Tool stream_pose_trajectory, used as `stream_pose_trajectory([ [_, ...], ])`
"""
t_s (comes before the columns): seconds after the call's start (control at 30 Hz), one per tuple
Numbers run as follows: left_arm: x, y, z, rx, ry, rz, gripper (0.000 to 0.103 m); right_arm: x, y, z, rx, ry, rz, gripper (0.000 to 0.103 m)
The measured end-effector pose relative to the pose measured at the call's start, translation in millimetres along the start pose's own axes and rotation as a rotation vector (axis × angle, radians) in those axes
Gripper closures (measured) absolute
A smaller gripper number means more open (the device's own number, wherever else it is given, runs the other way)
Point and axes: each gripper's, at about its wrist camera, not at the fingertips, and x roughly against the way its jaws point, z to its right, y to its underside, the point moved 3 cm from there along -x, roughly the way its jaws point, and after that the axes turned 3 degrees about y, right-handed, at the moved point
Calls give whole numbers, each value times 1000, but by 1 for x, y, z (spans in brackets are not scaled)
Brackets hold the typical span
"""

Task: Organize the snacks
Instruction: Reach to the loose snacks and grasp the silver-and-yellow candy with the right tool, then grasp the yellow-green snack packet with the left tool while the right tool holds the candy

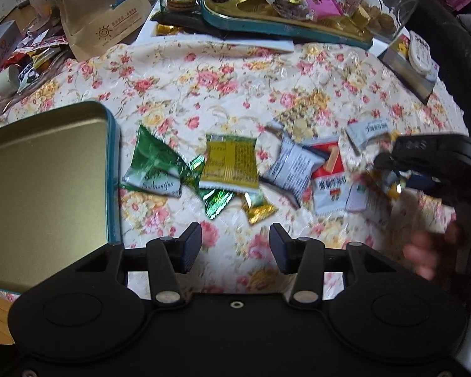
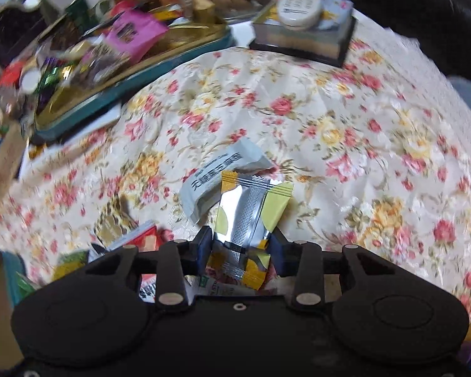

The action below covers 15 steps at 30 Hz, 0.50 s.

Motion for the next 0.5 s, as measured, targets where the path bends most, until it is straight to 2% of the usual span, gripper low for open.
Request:
stream_pose_trajectory([
  [0.1,2,-19,3,25,36,-6,49,9,-7,15,-88,-26,-10,62],
  [0.27,-2,-55,2,63,76,-38,50,25,-14,29,-153,-35,-5,62],
  [0.5,-22,-80,-1,33,45,-122,50,56,-18,24,-144,-94,29,62],
])
